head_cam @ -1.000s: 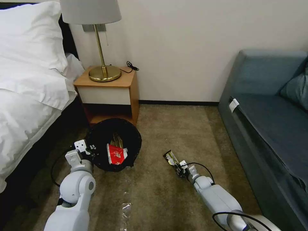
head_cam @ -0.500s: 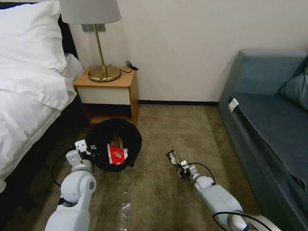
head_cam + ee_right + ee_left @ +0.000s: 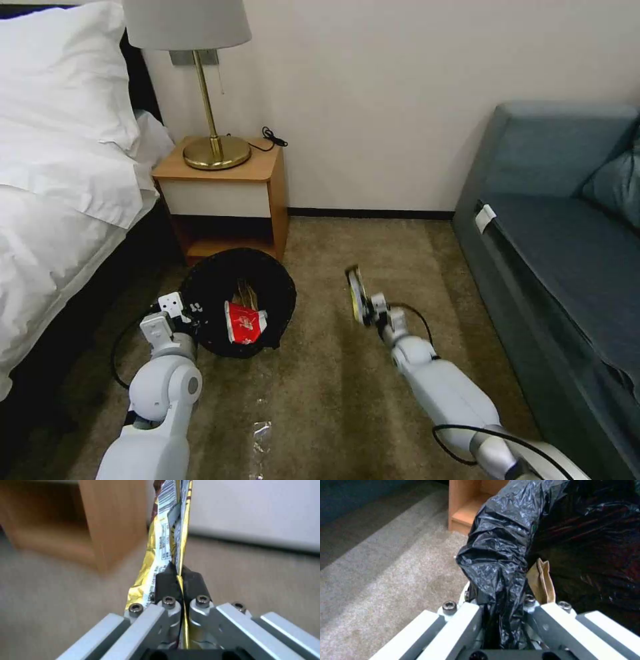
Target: Pick up the trash bin, then pick up the garbage on the floor and place it into the trash bin.
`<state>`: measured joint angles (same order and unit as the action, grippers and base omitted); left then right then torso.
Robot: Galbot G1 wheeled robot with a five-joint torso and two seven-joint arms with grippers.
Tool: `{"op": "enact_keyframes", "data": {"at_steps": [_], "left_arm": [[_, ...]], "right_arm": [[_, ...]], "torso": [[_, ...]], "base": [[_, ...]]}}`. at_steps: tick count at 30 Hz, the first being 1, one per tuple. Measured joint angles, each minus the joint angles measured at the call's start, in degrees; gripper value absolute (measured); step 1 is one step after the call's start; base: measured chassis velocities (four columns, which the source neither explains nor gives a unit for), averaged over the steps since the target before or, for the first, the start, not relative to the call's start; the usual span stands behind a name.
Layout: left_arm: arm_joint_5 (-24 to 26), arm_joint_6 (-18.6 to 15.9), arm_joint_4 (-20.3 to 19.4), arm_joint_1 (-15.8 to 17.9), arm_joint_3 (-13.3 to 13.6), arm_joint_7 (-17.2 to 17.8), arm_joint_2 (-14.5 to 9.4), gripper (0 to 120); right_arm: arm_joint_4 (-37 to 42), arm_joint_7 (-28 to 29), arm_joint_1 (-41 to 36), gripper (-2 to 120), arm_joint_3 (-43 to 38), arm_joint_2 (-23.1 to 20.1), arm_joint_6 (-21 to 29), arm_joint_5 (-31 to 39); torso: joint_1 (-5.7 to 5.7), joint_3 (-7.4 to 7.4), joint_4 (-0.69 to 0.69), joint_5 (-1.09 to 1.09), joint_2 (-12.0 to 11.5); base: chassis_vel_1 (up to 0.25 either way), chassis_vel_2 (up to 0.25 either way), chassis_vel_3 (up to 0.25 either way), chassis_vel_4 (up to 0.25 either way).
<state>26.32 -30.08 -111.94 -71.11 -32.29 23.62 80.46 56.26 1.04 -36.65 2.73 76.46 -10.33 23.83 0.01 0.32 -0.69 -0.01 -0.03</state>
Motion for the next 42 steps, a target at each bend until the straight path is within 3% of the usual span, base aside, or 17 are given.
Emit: {"op": "enact_keyframes", "data": {"at_steps": [8,17,32,42], "left_arm": [[0.0,0.2,0.6,0.3,0.2,0.0,0.4,2],[0.1,0.2,1.3,0.9,0.3,-0.1,0.7,2],[1.5,-0.7,0.2,1.4,1.3,0.9,1.7,2],[1.3,-1.0,0.7,1.7,1.7,1.3,2.3,2]], "right_arm": [[13.0,5.9,2.0,0,5.7,1.3,-4.0,0.7],[24.2,9.4,2.6,0,16.7,1.6,-3.2,2.9],[19.8,8.5,-0.1,0,22.1,1.7,-2.8,1.1],[20.2,8.5,-0.8,33,21.9,1.2,-2.2,0.3]], "torso": [[0.0,0.0,0.01,0.0,0.0],[0.0,-0.01,0.01,-0.01,0.0],[0.0,0.0,0.0,0.0,0.0],[0.0,0.0,0.0,0.01,0.0]], "base": [[0.0,0.0,0.0,0.0],[0.0,0.0,0.0,0.0],[0.0,0.0,0.0,0.0],[0.0,0.0,0.0,0.0]]}}
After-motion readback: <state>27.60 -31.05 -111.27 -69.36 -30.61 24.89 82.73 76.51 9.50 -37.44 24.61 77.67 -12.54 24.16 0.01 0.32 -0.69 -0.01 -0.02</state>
